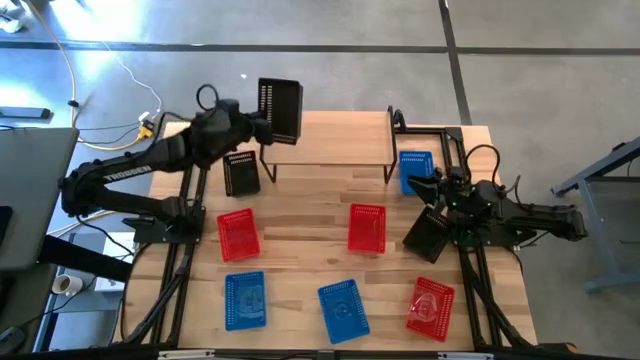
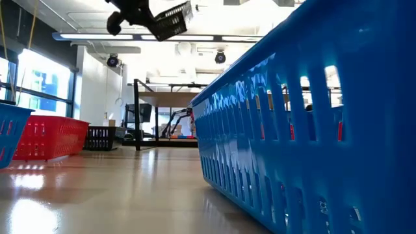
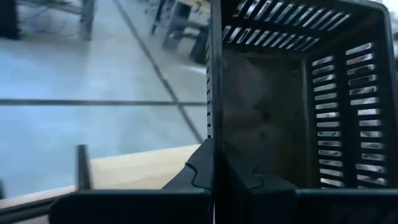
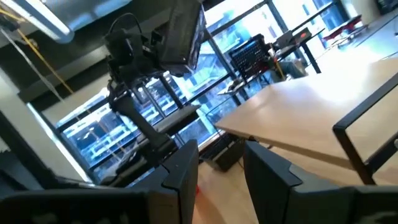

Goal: Stack baskets on shelf by color
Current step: Put the bottom left black bin on the shelf

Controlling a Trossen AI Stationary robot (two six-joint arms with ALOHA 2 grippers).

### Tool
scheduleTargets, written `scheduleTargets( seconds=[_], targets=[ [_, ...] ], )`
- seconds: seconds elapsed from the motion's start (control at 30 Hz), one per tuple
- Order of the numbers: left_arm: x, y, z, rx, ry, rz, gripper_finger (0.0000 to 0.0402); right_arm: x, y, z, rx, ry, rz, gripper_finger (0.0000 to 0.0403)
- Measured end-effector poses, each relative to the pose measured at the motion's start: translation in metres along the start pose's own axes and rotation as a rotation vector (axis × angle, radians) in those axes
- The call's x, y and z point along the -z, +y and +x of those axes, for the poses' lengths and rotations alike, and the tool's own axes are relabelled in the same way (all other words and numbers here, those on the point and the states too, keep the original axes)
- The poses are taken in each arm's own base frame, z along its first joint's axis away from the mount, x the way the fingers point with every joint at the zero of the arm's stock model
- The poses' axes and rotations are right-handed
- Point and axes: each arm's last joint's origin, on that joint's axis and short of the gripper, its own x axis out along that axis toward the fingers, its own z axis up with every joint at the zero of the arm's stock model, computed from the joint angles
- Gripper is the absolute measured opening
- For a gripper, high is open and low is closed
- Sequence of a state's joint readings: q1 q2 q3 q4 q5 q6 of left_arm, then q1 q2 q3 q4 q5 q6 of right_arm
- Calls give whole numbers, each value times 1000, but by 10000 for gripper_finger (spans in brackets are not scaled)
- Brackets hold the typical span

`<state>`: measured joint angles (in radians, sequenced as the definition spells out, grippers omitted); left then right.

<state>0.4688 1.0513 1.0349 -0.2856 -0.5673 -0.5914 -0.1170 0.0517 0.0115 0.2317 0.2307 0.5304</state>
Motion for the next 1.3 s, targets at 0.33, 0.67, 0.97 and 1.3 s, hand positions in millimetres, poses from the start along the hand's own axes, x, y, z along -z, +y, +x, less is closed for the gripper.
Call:
scheduleTargets(
  seconds=[0.33,0.67,0.97,1.3],
  targets=[
    [-2,19,32,-71,193,-99,0,-30,15,-3,70,14,-123,114],
    [17,30,62,-117,377,-180,0,-45,23,-6,151,154,-114,114],
    [30,33,75,-170,434,-183,0,-40,23,3,182,230,-131,114],
    [41,37,83,-252,481,-175,0,-35,21,8,197,279,-143,114]
  ],
)
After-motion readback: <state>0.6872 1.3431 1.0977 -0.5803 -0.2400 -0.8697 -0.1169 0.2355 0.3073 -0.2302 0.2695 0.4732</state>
